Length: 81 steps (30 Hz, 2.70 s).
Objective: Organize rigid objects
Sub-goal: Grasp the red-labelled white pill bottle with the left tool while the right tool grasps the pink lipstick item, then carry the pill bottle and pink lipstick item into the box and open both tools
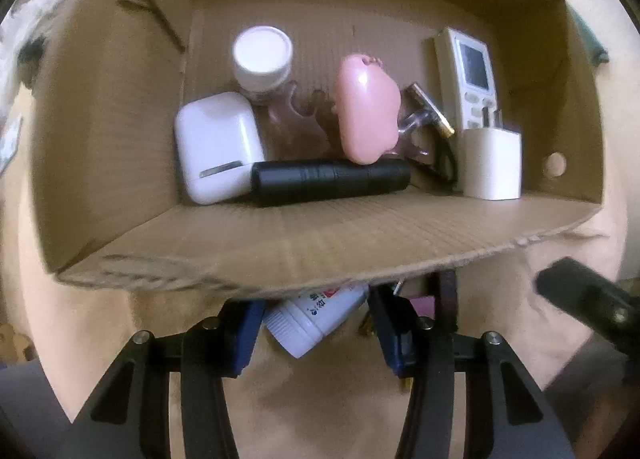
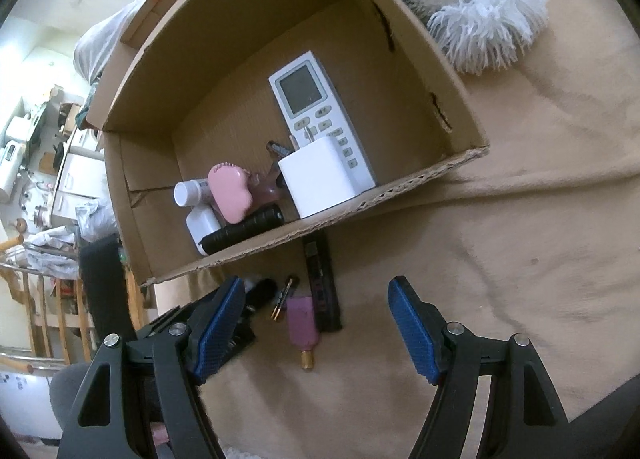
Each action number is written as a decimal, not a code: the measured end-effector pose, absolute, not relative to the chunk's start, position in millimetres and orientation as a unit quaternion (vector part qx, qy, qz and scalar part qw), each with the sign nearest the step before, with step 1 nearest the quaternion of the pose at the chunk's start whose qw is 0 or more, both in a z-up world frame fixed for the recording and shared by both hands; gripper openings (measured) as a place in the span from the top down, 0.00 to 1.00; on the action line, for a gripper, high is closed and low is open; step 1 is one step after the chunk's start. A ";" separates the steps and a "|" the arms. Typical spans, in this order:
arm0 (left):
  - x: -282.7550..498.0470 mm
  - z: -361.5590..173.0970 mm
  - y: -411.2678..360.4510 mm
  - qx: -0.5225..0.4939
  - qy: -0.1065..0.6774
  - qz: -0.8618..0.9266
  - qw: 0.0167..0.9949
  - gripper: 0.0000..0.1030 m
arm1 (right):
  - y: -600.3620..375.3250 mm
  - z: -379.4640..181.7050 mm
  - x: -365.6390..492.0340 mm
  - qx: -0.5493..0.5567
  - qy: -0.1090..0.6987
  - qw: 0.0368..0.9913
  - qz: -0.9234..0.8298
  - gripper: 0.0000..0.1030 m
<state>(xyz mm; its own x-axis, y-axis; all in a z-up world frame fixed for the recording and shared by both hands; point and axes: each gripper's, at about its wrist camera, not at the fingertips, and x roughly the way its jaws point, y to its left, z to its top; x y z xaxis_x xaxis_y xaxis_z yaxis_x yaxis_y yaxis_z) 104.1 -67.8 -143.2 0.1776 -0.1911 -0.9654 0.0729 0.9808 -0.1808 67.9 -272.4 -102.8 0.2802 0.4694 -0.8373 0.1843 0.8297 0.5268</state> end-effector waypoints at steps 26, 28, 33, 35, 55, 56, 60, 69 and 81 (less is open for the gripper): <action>94.5 -141.7 -14.9 -0.074 0.648 0.036 0.757 0.55 | -179.7 -152.7 70.2 0.109 0.659 0.731 0.144 0.67; 94.5 -140.8 -15.5 -0.075 0.648 0.039 0.757 0.55 | -176.1 -150.0 67.9 0.095 0.656 0.735 0.146 0.72; 89.0 -133.8 -12.3 -0.078 0.644 0.045 0.759 0.55 | -180.2 -147.6 64.7 0.102 0.652 0.737 0.149 0.73; 85.8 -129.0 -11.6 -0.070 0.639 0.046 0.765 0.55 | -179.4 -145.7 62.6 0.099 0.650 0.738 0.149 0.73; 42.2 -85.3 -9.5 -0.068 0.591 0.048 0.803 0.55 | -207.2 -88.1 36.1 0.155 0.584 0.777 0.179 0.73; 40.3 -77.1 -9.7 -0.069 0.581 0.049 0.809 0.55 | -208.7 -83.2 36.3 0.158 0.576 0.782 0.180 0.73; 41.8 -50.2 -8.4 -0.072 0.555 0.047 0.827 0.55 | -215.8 -62.4 40.2 0.171 0.539 0.803 0.187 0.73; 79.2 5.4 -18.4 -0.037 0.494 0.034 0.868 0.55 | -226.4 -2.0 57.1 0.191 0.447 0.844 0.226 0.73; 136.6 -4.7 -48.3 0.017 0.475 0.002 0.880 0.55 | -247.7 14.8 132.7 0.148 0.451 0.857 0.202 0.73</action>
